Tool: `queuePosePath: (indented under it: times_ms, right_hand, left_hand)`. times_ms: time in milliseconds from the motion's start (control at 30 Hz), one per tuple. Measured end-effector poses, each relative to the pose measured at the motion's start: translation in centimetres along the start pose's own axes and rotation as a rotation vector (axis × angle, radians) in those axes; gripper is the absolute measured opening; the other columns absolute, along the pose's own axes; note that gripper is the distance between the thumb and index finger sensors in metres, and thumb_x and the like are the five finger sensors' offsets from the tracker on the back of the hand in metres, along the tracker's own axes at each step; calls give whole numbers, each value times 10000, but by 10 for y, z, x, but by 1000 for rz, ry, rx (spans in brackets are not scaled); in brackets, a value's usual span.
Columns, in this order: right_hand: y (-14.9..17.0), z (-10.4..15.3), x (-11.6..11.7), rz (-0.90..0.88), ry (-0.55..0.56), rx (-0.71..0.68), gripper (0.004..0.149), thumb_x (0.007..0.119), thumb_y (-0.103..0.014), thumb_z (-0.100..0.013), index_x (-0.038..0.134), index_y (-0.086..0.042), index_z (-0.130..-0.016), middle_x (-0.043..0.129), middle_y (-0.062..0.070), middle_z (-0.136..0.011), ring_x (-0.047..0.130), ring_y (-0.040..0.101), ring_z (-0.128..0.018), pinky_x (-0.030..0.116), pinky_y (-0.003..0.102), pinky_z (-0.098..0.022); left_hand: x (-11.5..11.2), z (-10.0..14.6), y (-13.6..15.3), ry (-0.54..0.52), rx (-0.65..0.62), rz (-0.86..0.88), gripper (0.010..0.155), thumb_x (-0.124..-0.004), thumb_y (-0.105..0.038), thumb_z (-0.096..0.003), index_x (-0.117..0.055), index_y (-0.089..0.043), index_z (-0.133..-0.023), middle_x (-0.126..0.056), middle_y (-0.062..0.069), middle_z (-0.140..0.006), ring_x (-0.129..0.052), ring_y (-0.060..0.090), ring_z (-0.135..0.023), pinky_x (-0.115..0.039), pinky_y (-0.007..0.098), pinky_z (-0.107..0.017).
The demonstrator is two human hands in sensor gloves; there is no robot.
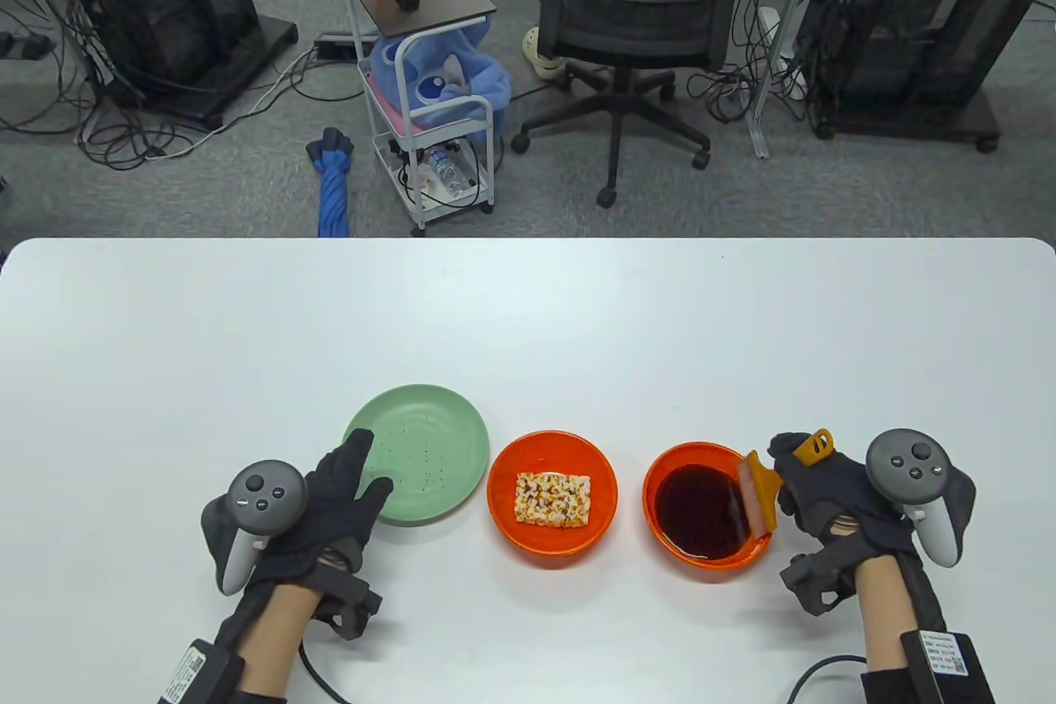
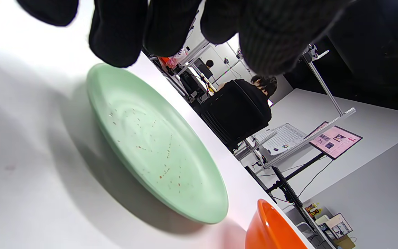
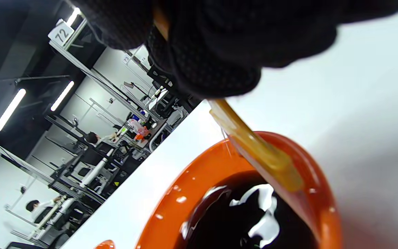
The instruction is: Dip brush into soy sauce and glaze onto rice cake
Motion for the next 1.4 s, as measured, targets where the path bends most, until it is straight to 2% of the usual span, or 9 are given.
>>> queuePosePath:
  times_ms: [433, 667, 867, 1067, 1400]
  right_hand:
    - [-41, -1, 10, 295, -20, -37, 473, 679, -331, -519, 700, -55, -904, 974, 155, -519, 934, 217, -223, 833, 438, -199]
    - [-61, 0, 14, 295, -34, -83, 474, 678, -334, -519, 699, -58, -905, 974, 152, -518, 934, 214, -224, 835, 436, -200]
    - [-47, -5, 16, 218, -40, -54, 474, 678, -333, -519, 701, -55, -902, 975, 151, -514, 934, 214, -221, 835, 435, -197]
    - [-30, -8, 13, 215, -45, -10, 473, 679, -333, -519, 701, -55, -902, 975, 151, -514, 934, 213, -222, 836, 436, -198]
    - [-39, -5, 16, 322, -39, -18, 474, 684, -332, -520, 698, -58, -906, 979, 149, -529, 943, 223, -236, 839, 447, -212]
  left_hand:
    - [0, 1, 2, 6, 9, 3, 701, -731, -552, -477, -472, -359, -1099, -584, 92, -1118, -755, 425, -951, -611, 664, -658]
    - [1, 1, 3, 9, 9, 8, 699, -730, -552, -479, -471, -359, -1099, -585, 91, -1118, -756, 425, -950, -613, 663, -658]
    - [0, 1, 4, 19, 12, 6, 696, -730, -551, -480, -476, -358, -1099, -593, 93, -1114, -761, 427, -946, -615, 663, -655]
    - [-1, 0, 5, 28, 17, 6, 695, -729, -551, -481, -476, -357, -1099, -595, 92, -1113, -762, 427, -945, -616, 662, -656]
    - [-1, 0, 7, 31, 33, 7, 694, -729, -551, -481, -477, -357, -1098, -596, 91, -1113, -762, 429, -945, -616, 662, -655]
Point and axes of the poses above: the tracker on the back of each hand, its own y axis roughly to the little-finger side, its own z axis roughly from the fingertips to the wrist, x = y × z, the point moved 4 cm from there along -z, roughly from the wrist to the fingertips
